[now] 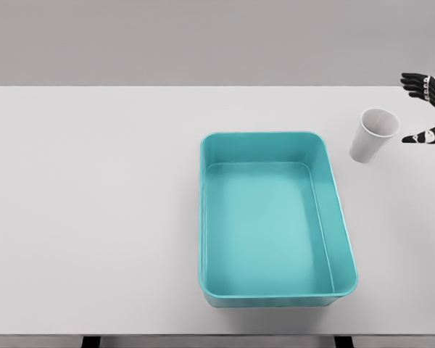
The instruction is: Put the paper cup into the basket with your right arm
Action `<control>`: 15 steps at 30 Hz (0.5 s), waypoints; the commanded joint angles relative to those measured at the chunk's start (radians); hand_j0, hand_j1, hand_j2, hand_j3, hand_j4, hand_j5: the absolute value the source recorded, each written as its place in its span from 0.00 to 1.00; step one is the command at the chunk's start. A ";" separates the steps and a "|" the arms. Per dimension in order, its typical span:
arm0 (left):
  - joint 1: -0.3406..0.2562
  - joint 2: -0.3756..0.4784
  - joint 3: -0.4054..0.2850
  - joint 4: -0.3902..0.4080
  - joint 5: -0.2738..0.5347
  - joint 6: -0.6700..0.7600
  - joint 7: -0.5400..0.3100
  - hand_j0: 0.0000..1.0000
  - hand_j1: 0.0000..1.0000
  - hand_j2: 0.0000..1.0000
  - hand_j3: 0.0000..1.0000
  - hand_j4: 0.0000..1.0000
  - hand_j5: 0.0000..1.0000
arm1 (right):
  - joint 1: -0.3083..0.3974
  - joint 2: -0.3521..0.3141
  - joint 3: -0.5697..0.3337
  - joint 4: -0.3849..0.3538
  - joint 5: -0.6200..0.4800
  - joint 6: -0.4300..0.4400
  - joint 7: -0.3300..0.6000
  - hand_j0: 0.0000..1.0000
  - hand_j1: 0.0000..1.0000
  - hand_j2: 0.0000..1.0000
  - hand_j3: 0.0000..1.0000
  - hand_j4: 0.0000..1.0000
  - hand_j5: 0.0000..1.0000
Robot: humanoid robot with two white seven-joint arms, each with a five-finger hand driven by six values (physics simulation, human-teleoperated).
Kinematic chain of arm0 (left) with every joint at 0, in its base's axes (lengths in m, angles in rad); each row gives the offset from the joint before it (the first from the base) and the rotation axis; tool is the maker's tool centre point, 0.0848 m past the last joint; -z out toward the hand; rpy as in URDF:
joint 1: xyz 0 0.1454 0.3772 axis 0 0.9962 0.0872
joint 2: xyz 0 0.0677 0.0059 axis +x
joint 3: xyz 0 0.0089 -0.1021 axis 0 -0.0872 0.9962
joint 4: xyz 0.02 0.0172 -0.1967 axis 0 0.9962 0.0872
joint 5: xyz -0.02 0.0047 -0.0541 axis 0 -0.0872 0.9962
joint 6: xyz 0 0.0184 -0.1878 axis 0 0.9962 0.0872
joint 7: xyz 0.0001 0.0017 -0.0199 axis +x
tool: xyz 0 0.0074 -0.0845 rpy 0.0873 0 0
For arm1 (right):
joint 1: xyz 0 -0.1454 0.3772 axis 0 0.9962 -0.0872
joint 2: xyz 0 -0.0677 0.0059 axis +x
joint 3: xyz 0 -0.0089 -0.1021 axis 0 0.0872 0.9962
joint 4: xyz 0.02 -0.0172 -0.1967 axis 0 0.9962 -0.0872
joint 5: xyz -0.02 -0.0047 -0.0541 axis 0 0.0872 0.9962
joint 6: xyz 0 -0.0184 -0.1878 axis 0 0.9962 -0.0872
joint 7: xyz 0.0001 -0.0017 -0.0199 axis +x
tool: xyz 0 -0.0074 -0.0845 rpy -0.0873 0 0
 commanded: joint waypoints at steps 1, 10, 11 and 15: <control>0.000 0.000 0.000 0.000 0.000 0.000 0.000 1.00 1.00 1.00 1.00 1.00 1.00 | 0.000 0.024 0.002 0.062 -0.023 -0.006 0.000 1.00 1.00 1.00 1.00 1.00 1.00; 0.000 0.000 0.000 0.000 0.000 0.000 0.000 1.00 1.00 1.00 1.00 1.00 1.00 | 0.000 0.093 0.005 0.165 0.009 -0.034 0.000 1.00 1.00 1.00 1.00 1.00 1.00; 0.000 0.000 0.000 0.000 0.000 0.000 0.000 1.00 1.00 1.00 1.00 1.00 1.00 | 0.000 0.096 0.005 0.165 0.010 -0.032 0.000 1.00 1.00 1.00 1.00 1.00 1.00; 0.000 0.000 0.000 0.000 0.000 0.000 0.000 1.00 1.00 1.00 1.00 1.00 1.00 | -0.003 0.117 0.005 0.179 0.027 -0.032 0.000 1.00 1.00 1.00 1.00 1.00 1.00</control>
